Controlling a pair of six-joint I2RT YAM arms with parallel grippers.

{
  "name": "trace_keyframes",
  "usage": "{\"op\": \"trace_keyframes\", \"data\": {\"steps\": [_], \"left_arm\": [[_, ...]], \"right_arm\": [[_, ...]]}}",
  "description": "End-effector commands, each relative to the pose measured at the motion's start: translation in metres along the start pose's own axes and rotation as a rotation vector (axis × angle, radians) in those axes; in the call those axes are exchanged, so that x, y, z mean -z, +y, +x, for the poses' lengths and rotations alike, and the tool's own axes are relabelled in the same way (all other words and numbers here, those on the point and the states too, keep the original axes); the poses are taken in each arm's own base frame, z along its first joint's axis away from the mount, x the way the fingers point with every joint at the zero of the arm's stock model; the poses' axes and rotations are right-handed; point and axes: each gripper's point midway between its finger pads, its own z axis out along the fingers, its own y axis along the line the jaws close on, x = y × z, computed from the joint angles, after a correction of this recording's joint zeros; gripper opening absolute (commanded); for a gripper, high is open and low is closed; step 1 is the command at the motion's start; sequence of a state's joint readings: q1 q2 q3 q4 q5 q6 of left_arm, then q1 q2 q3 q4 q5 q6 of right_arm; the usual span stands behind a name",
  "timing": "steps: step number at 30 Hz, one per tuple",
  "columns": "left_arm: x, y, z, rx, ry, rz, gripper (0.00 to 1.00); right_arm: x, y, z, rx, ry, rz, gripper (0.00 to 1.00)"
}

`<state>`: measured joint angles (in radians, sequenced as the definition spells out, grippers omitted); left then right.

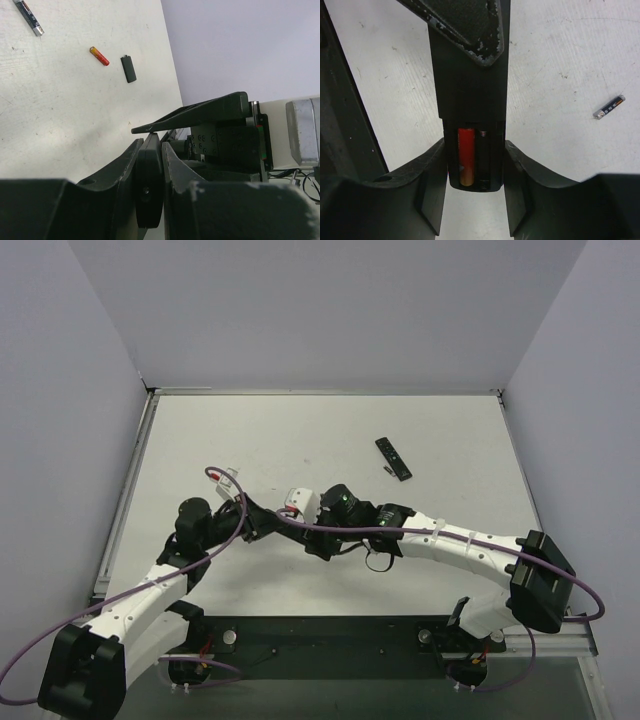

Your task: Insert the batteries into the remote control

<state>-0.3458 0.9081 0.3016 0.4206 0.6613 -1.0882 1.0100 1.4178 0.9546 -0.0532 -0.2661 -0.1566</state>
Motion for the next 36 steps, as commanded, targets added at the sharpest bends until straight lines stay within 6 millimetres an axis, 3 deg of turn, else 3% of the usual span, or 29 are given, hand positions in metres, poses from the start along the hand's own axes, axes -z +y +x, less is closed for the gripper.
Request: {"op": "trace_keyframes", "data": {"steps": [1,3,4,6,8,17,21,24,25,28,29,31,34,36], "left_arm": [[0.003,-0.033,-0.021,-0.059,-0.085,0.067,0.25],[0.005,-0.031,-0.022,-0.059,-0.126,0.057,0.4],[0.008,-0.034,-0.03,-0.06,-0.196,0.054,0.54],[0.01,-0.034,-0.026,-0.057,-0.237,0.059,0.63],[0.015,-0.04,-0.038,-0.065,-0.351,0.066,0.72],[0.004,-0.042,-0.035,-0.07,-0.439,0.062,0.75],[-0.006,-0.041,-0.035,-0.081,-0.437,0.055,0.62],[-0.009,-0.042,-0.034,-0.09,-0.432,0.059,0.53],[-0.01,-0.043,-0.034,-0.091,-0.433,0.064,0.37],[-0.01,-0.041,-0.034,-0.092,-0.435,0.059,0.1],[-0.011,-0.04,-0.034,-0.091,-0.436,0.055,0.05],[-0.011,-0.036,-0.035,-0.088,-0.44,0.04,0.0],[-0.011,-0.023,-0.036,-0.075,-0.452,-0.015,0.0],[-0.011,-0.013,-0.036,-0.055,-0.46,-0.04,0.0]], "right_arm": [[0.006,-0.003,-0.026,-0.024,-0.075,0.036,0.21],[0.007,-0.007,-0.027,-0.081,-0.079,0.066,0.16],[0.009,-0.008,-0.03,-0.104,-0.085,0.075,0.15],[0.01,-0.006,-0.032,-0.176,-0.093,0.08,0.13],[0.013,-0.004,-0.036,-0.225,-0.115,0.082,0.11],[0.01,0.011,-0.05,-0.316,-0.141,0.083,0.1],[0.009,0.009,-0.053,-0.333,-0.147,0.107,0.1],[0.01,0.006,-0.043,-0.341,-0.113,0.133,0.11],[0.011,0.006,-0.043,-0.342,-0.114,0.136,0.11],[0.012,0.006,-0.042,-0.338,-0.108,0.135,0.21],[0.013,0.005,-0.042,-0.331,-0.108,0.137,0.29],[0.018,0.003,-0.041,-0.324,-0.109,0.146,0.36],[0.029,-0.008,-0.036,-0.318,-0.1,0.171,0.55],[0.041,-0.028,-0.025,-0.346,-0.075,0.214,0.62]]}}
